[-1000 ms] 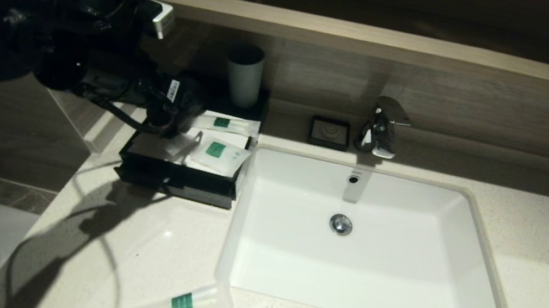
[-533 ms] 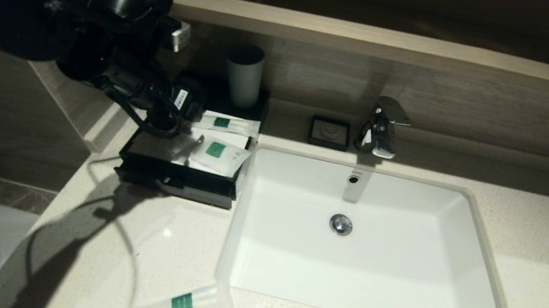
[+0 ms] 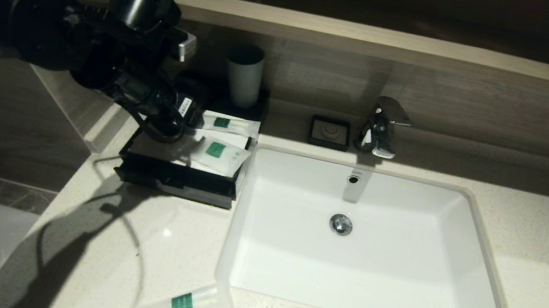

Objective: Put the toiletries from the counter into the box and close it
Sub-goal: Pick up the cup

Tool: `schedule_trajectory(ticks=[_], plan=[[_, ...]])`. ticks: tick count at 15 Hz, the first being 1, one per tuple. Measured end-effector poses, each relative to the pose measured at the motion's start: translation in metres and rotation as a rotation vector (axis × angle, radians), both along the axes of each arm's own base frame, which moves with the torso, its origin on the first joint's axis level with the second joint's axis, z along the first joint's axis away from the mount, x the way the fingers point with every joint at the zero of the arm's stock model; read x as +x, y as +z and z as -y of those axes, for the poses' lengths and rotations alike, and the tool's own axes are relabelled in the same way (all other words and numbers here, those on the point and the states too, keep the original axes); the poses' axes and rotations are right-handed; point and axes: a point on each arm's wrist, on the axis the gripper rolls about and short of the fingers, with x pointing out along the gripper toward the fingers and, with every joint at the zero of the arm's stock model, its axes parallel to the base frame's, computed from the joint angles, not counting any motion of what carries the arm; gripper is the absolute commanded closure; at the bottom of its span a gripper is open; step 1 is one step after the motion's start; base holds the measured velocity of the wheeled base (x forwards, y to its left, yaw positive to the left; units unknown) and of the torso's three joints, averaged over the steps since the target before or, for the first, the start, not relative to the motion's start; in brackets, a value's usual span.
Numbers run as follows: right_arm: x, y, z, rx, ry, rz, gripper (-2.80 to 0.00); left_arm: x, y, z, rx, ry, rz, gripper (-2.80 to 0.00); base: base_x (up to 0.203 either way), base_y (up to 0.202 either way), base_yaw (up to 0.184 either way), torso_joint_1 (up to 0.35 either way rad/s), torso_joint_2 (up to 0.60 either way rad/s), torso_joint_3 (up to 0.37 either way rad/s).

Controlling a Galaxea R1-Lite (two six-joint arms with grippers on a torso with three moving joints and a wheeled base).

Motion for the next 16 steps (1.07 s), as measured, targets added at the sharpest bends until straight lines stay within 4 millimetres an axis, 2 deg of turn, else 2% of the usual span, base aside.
schedule_trajectory(ticks=[16], plan=[[0.0,0.0,0.0,0.0,0.0,0.0,0.0,0.0071,-0.0042,-0.0009,0.002,0.01,0.001,-2.8,0.0,0.0,0.0,0.0,0.0,0.0]])
